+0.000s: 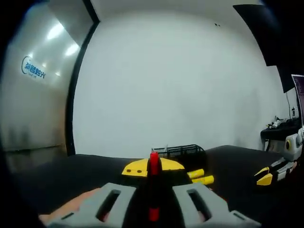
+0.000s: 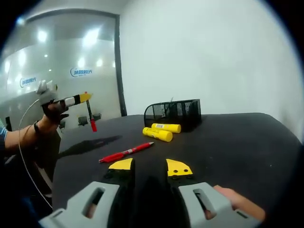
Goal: Pick up pens and glue sticks and place them into the holder.
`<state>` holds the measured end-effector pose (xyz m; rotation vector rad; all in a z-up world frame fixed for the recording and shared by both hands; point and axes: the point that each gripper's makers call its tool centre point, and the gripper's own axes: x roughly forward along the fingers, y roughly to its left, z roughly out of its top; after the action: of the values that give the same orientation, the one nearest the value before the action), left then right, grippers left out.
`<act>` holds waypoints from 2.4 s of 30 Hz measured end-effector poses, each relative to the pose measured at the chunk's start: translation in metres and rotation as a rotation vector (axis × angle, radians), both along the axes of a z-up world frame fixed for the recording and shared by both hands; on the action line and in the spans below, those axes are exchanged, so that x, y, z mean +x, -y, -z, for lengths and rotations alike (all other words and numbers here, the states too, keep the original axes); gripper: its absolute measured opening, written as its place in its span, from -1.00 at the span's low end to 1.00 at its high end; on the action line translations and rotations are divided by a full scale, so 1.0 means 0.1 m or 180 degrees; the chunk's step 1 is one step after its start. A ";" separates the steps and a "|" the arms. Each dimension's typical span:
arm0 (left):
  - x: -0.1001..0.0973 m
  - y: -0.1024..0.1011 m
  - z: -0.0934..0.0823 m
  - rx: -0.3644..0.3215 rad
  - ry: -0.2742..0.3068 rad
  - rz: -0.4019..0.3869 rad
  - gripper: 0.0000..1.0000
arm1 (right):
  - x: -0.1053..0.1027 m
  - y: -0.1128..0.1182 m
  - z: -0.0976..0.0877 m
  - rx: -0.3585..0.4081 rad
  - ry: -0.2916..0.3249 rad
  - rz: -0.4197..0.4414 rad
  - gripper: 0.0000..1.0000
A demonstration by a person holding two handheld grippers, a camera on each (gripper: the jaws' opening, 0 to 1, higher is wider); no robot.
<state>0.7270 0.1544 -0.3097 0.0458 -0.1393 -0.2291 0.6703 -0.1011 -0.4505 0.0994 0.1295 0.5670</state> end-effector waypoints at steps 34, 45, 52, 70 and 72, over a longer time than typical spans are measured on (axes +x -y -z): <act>2.02 0.56 -0.68 0.0011 -0.0031 0.0355 -0.88 | 0.02 0.02 0.02 -0.0087 0.0037 0.0038 -0.57; 2.58 0.76 -0.67 -0.0067 -0.0044 0.0422 -0.88 | 0.01 0.02 0.01 -0.0104 0.0053 0.0048 -0.49; 2.82 0.80 -0.61 -0.0198 -0.0088 0.0442 -0.88 | 0.01 0.00 0.01 -0.0105 0.0055 0.0042 -0.45; 3.16 0.84 -0.06 -0.0354 -0.0387 0.0428 -0.87 | 0.05 0.02 0.02 -0.0016 0.0023 0.0057 -0.47; 3.15 0.84 -0.01 -0.0352 -0.0432 0.0435 -0.87 | 0.05 0.02 0.02 -0.0014 0.0020 0.0060 -0.47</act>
<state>1.0422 0.0701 -0.3092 -0.0893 -0.0196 -0.3597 0.6753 -0.1036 -0.4522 0.0944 0.1235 0.5481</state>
